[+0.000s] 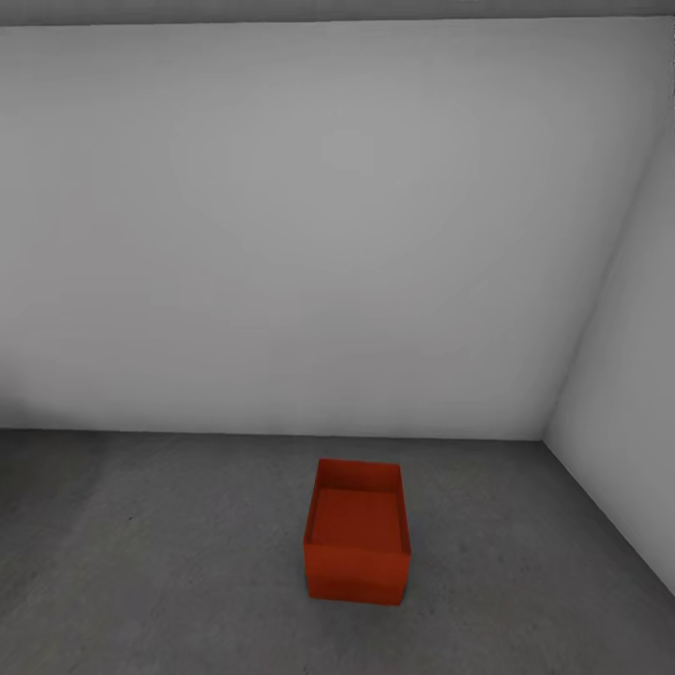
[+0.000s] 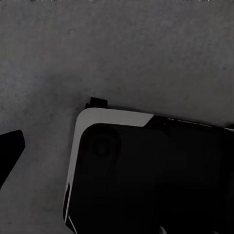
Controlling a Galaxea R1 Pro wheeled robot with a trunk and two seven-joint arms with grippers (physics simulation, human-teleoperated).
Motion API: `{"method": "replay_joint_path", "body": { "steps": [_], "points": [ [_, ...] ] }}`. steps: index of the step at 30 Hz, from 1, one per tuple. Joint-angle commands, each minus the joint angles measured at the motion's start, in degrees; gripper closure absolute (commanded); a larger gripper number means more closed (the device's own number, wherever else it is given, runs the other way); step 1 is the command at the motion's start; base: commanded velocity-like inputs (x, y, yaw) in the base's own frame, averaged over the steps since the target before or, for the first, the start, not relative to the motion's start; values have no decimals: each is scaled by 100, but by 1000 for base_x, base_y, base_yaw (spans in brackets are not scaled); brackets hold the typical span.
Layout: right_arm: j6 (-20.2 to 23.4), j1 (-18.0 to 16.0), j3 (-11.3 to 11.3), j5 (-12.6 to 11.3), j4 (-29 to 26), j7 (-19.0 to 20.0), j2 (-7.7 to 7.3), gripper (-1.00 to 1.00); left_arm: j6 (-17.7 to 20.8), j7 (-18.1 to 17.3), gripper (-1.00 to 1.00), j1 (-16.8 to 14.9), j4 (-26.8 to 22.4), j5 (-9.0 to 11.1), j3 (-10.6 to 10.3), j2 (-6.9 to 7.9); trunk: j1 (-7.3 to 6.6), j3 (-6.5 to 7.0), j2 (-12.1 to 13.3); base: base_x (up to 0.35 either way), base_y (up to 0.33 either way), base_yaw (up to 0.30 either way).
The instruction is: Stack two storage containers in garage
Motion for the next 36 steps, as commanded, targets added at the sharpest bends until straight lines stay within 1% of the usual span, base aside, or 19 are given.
{"method": "replay_joint_path", "body": {
  "steps": [1,36],
  "points": [
    [-34,-8,-37,57,19,6,-2,-100,0,-20,-100,-2,1,59,-48,1,3,1,-9,0,0,0],
    [-34,-8,-35,57,19,6,-2,-100,1,25,-100,0,-3,68,-48,10,3,318,-9,0,0,0]
  ]
}}
